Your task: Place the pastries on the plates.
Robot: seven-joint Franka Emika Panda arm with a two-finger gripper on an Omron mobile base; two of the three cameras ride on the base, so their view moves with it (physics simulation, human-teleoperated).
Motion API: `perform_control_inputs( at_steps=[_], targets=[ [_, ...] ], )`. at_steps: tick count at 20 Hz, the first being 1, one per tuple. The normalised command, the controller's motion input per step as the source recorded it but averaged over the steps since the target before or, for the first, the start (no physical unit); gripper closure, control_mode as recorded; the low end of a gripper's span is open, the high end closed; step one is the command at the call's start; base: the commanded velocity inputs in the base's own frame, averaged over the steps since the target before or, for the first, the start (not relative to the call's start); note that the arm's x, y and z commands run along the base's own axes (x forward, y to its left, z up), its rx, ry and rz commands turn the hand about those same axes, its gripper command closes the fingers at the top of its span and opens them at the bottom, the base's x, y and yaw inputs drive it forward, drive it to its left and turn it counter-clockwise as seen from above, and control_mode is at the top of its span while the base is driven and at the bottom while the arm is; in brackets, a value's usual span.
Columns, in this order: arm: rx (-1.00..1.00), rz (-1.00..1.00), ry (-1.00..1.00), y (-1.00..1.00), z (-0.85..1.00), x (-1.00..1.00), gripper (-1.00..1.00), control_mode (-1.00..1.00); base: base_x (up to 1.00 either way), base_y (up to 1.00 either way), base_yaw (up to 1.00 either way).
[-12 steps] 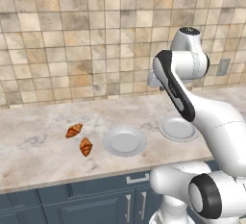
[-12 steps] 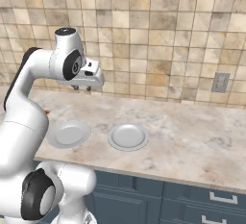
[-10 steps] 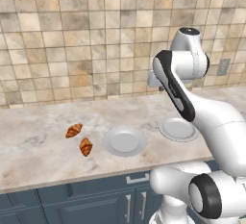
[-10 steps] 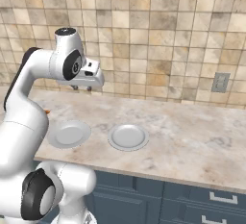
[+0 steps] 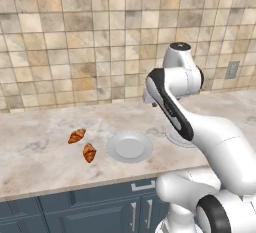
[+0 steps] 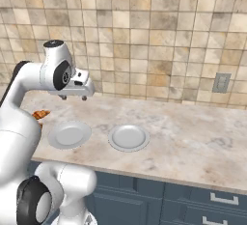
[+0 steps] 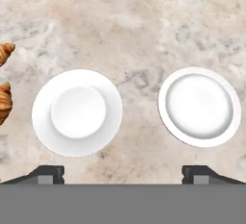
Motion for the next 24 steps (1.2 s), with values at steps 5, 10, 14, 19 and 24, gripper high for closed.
perform_control_inputs(
  at_steps=[5,10,14,19,24],
  targets=[
    [0.00,0.00,0.15,0.86,-0.37,-0.01,-1.00,-1.00,0.00,0.00,0.00],
    [0.00,0.01,0.07,0.84,-0.23,0.24,-1.00,-1.00,0.00,0.00,0.00],
    [0.00,-0.10,0.05,0.64,-0.24,0.53,-1.00,-1.00,0.00,0.00,0.00],
    [0.00,-0.35,-0.01,0.09,-0.18,0.16,-1.00,-1.00,0.00,0.00,0.00],
    [0.08,-0.22,-0.01,-0.02,-0.28,0.00,-1.00,-1.00,0.00,0.00,0.00]
  ],
)
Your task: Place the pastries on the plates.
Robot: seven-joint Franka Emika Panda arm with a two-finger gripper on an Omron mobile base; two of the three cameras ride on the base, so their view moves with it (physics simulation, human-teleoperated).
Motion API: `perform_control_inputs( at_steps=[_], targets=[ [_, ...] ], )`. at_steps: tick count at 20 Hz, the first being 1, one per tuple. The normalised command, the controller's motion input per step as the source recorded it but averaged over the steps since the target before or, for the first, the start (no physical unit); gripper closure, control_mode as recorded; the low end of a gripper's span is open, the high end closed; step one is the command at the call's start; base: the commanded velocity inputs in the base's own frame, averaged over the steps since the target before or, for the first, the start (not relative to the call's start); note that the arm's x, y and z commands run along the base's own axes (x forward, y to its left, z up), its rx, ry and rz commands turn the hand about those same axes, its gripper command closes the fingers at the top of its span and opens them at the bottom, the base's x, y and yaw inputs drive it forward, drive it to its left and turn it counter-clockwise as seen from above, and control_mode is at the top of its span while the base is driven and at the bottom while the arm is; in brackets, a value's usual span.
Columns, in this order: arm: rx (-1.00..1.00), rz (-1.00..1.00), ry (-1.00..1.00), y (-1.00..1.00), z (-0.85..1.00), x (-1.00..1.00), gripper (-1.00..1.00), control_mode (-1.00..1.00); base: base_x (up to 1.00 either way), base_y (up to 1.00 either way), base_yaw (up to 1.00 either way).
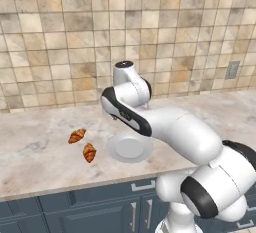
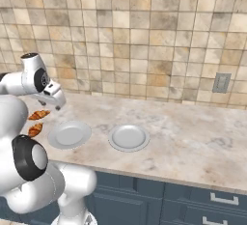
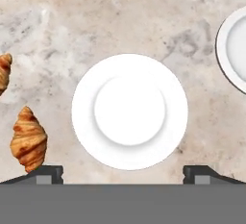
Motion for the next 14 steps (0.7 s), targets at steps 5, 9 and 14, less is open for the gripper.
perform_control_inputs(
  at_steps=[5,9,14],
  targets=[
    [0.21,-0.05,0.00,0.00,-0.51,0.00,-1.00,-1.00,0.00,0.00,0.00],
    [0.12,0.09,0.03,0.11,-0.18,0.00,-1.00,-1.00,0.00,0.00,0.00],
    [0.01,0.25,0.03,0.46,-0.11,0.00,-1.00,-1.00,0.00,0.00,0.00]
  ],
)
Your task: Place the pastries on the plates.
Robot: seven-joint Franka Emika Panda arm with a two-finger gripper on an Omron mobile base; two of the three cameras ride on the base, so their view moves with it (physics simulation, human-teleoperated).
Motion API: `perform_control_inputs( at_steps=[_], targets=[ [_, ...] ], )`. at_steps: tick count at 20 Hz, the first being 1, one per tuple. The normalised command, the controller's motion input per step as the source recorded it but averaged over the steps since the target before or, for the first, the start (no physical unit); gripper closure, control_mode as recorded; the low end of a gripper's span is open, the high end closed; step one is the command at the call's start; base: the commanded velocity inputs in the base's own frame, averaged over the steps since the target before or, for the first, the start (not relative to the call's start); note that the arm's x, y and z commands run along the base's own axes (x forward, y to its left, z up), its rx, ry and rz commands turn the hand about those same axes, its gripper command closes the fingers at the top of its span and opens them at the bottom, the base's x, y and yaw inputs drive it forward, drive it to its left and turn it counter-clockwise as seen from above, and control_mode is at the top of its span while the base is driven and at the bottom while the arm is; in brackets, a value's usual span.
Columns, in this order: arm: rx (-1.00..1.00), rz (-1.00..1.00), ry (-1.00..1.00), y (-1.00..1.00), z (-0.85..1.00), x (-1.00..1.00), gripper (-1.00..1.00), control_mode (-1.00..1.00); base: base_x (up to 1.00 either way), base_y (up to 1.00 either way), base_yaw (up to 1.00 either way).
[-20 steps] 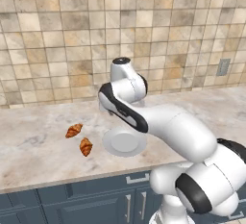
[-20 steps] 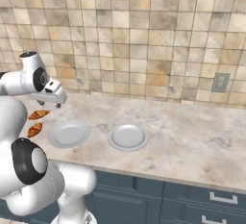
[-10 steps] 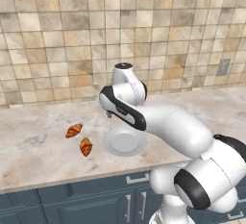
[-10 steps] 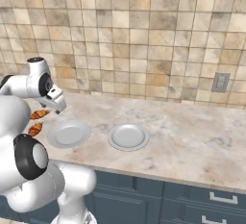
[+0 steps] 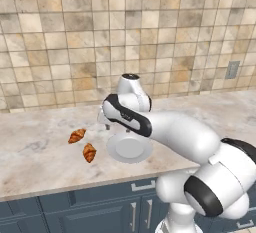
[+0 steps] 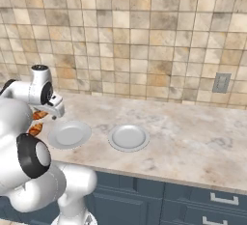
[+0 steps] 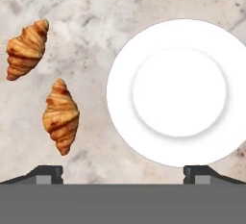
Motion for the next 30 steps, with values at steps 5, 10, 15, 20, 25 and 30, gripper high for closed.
perform_control_inputs(
  at_steps=[5,10,15,20,25,30],
  targets=[
    [0.00,0.19,0.05,0.51,-0.04,0.00,-1.00,-1.00,0.00,0.00,0.00],
    [-0.04,0.11,0.00,0.52,-0.13,0.00,-1.00,-1.00,0.00,0.00,0.00],
    [-0.11,0.03,-0.01,0.41,-0.45,0.00,-1.00,-1.00,0.00,0.00,0.00],
    [-0.02,0.00,-0.01,0.23,-0.29,0.03,-1.00,-1.00,0.00,0.00,0.00],
    [0.00,0.00,0.00,0.00,-0.10,0.35,-1.00,-1.00,0.00,0.00,0.00],
    [0.00,0.00,0.00,0.07,-0.13,0.35,-1.00,-1.00,0.00,0.00,0.00]
  ],
)
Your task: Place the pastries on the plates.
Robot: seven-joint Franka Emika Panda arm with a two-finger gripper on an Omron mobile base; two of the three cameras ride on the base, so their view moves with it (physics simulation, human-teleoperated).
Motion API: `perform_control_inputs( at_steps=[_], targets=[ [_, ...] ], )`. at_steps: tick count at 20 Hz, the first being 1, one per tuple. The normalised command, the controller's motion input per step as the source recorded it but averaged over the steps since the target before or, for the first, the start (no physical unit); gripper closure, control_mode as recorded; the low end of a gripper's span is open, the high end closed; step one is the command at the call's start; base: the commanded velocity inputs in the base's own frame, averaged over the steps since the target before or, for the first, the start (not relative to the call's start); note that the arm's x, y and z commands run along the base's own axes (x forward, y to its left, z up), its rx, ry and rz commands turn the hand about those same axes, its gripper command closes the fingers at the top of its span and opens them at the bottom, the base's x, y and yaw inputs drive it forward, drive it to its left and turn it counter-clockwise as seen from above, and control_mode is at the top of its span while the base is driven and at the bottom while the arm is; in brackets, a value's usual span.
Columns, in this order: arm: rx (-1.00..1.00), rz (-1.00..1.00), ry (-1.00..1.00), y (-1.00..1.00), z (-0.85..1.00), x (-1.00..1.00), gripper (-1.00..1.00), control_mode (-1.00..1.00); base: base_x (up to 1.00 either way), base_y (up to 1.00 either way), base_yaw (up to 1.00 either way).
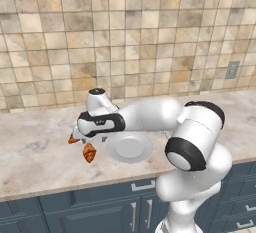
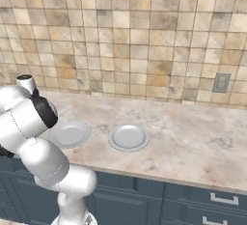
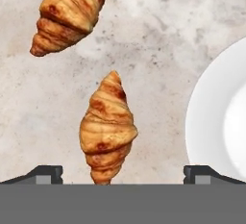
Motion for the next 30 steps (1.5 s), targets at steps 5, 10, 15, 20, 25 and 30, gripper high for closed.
perform_control_inputs(
  at_steps=[5,10,15,20,25,30],
  targets=[
    [0.00,0.00,0.01,0.24,-0.54,0.02,-1.00,-1.00,0.00,0.00,0.00],
    [0.00,0.00,0.00,0.12,-0.27,0.00,-1.00,-1.00,0.00,0.00,0.00],
    [0.00,0.00,0.00,0.04,-0.21,0.00,-1.00,-1.00,0.00,0.00,0.00],
    [0.00,0.00,0.00,0.00,-0.26,0.00,-1.00,-1.00,0.00,0.00,0.00],
    [0.00,0.00,0.00,0.00,-0.20,0.00,-1.00,-1.00,0.00,0.00,0.00],
    [0.00,0.00,0.00,0.00,0.00,0.00,1.00,-1.00,0.00,0.00,0.00]
  ],
)
